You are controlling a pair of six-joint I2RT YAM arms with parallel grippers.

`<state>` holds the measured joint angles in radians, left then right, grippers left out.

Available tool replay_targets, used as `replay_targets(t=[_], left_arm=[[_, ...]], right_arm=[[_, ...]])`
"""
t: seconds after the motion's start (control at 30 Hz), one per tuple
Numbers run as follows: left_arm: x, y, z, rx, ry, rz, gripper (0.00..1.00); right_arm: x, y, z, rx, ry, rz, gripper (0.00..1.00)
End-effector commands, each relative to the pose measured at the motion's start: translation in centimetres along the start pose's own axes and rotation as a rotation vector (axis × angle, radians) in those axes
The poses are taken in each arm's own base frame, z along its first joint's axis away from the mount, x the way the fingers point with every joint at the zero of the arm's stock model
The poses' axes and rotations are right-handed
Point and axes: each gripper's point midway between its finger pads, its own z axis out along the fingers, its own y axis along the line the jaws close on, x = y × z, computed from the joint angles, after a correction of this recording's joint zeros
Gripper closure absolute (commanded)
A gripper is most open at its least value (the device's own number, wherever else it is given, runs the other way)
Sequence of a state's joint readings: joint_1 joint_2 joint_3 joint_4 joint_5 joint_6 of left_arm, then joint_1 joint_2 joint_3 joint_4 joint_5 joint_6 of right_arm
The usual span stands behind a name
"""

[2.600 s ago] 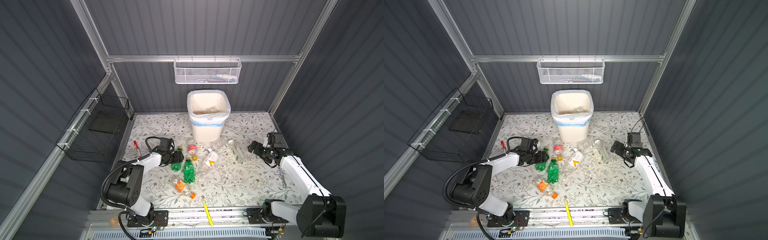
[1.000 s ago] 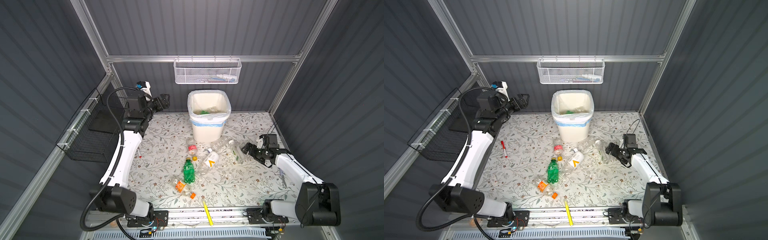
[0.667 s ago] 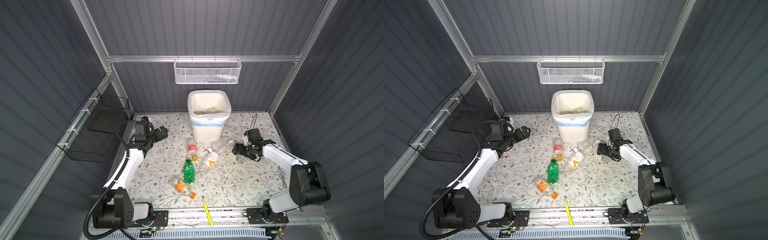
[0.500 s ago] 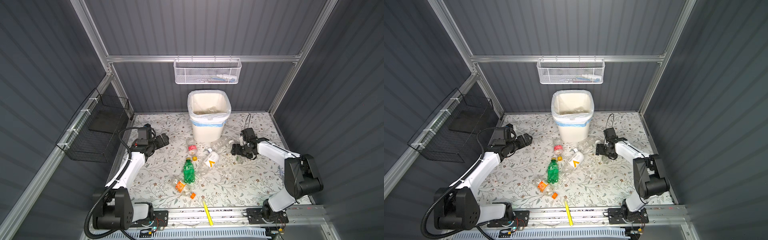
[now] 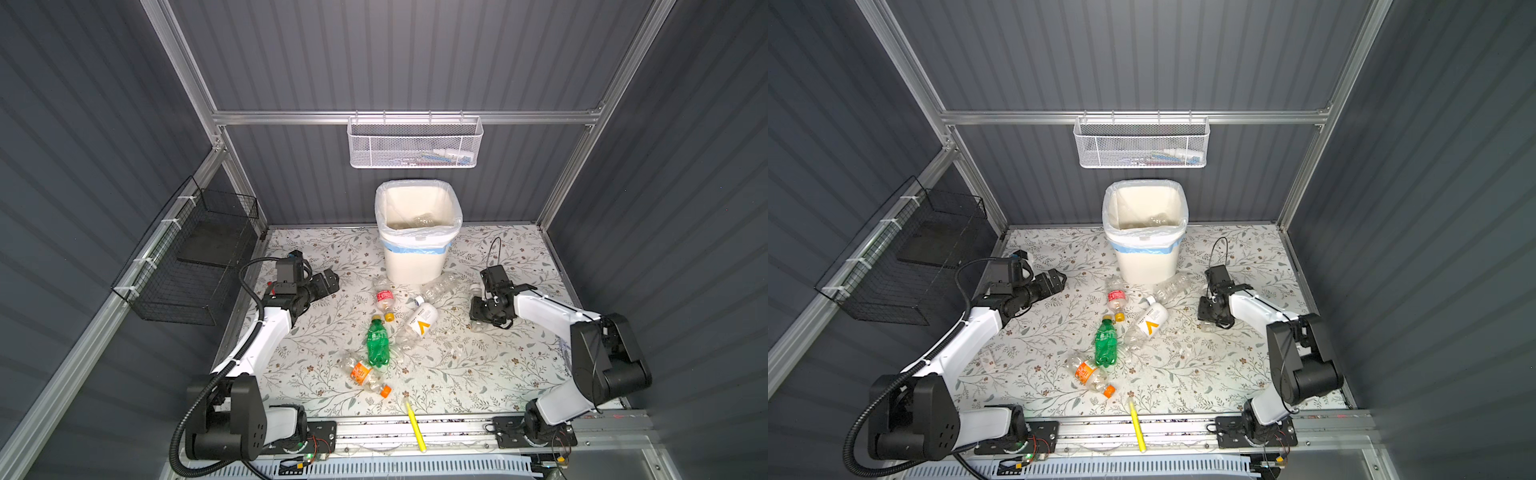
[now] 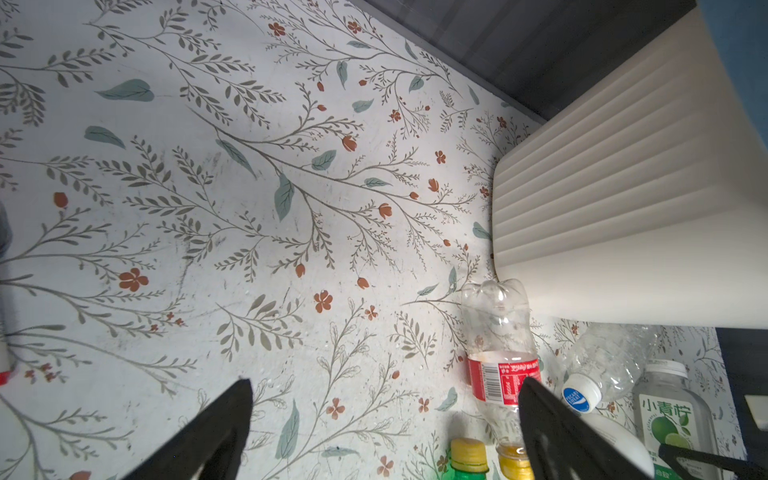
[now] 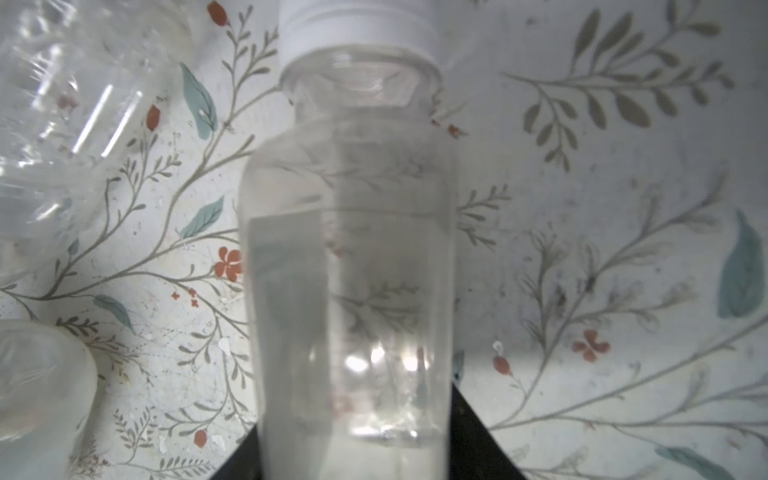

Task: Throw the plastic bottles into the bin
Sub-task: 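Grasp the clear white-capped square bottle with the right gripper while the left returns, then carry the square bottle over the bin with the right gripper and release, then grasp the clear orange-labelled bottle with the left gripper while the right withdraws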

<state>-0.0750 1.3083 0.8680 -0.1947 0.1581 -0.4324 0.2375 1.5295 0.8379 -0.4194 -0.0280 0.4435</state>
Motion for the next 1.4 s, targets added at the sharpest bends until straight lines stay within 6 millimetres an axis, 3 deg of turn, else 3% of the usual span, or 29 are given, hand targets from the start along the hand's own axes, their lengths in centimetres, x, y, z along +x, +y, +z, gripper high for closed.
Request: replay_targets(t=[0.0,0.17,0.3,0.37,0.43,0.53,0.63,0.67,0.7,0.77,0.8,0.97,1.03,1.2,1.37], left_arm=[[0.4,-0.2,0.7,0.028,0.012,-0.011,0.01],[1.1,-0.1,1.4,0.043,0.036,-0.010,0.02],[1.7,-0.1,1.7,0.060,0.049,-0.031,0.03],[1.8,-0.5,1.6,0.081,0.050,-0.038,0.04],[1.9,-0.9,1.3,0.104,0.046,-0.049,0.05],[2.1,-1.2,0.6,0.123,0.038,-0.065,0.05],[2.8,-1.7,-0.2,0.151,0.053,-0.052,0.08],[3.1,-1.8,-0.7,0.148,0.066,-0.040,0.08],[3.3,-2.0,-1.4,0.148,0.074,-0.027,0.09],[3.9,-1.9,-2.8,0.129,0.092,-0.008,0.08],[4.1,-1.9,-3.7,0.121,0.090,-0.005,0.07],[6.0,-1.3,-7.2,0.082,0.101,-0.096,0.06],[6.9,-1.2,-8.0,0.078,0.120,-0.146,0.06],[9.1,-1.3,-8.5,0.086,0.196,-0.249,0.05],[11.9,-2.3,-8.8,0.104,0.301,-0.312,0.06]], right_arm=[[0.6,-2.0,-0.9,-0.023,-0.029,0.169,0.54],[1.2,-4.9,-2.4,-0.071,-0.086,0.314,0.56],[0.7,-5.2,-4.1,-0.085,-0.098,0.327,0.57],[-1.5,-4.2,-6.2,-0.120,-0.144,0.314,0.58],[-5.0,-2.5,-9.4,-0.172,-0.212,0.295,0.58],[-12.5,1.6,-17.3,-0.265,-0.366,0.222,0.58],[-20.2,9.3,-27.2,-0.503,-0.513,0.142,0.56],[-22.0,13.1,-30.2,-0.639,-0.522,0.102,0.51],[-23.4,16.3,-33.0,-0.735,-0.531,0.066,0.37],[-25.4,19.8,-36.5,-0.804,-0.567,0.003,0.10],[-26.2,20.2,-36.3,-0.804,-0.560,0.014,0.01],[-27.2,19.0,-34.2,-0.761,-0.532,0.046,0.01],[-27.1,17.7,-34.8,-0.741,-0.601,0.058,0.01],[-25.4,12.5,-34.0,-0.706,-0.669,0.158,0.01],[-22.1,7.7,-29.8,-0.549,-0.658,0.202,0.01]])
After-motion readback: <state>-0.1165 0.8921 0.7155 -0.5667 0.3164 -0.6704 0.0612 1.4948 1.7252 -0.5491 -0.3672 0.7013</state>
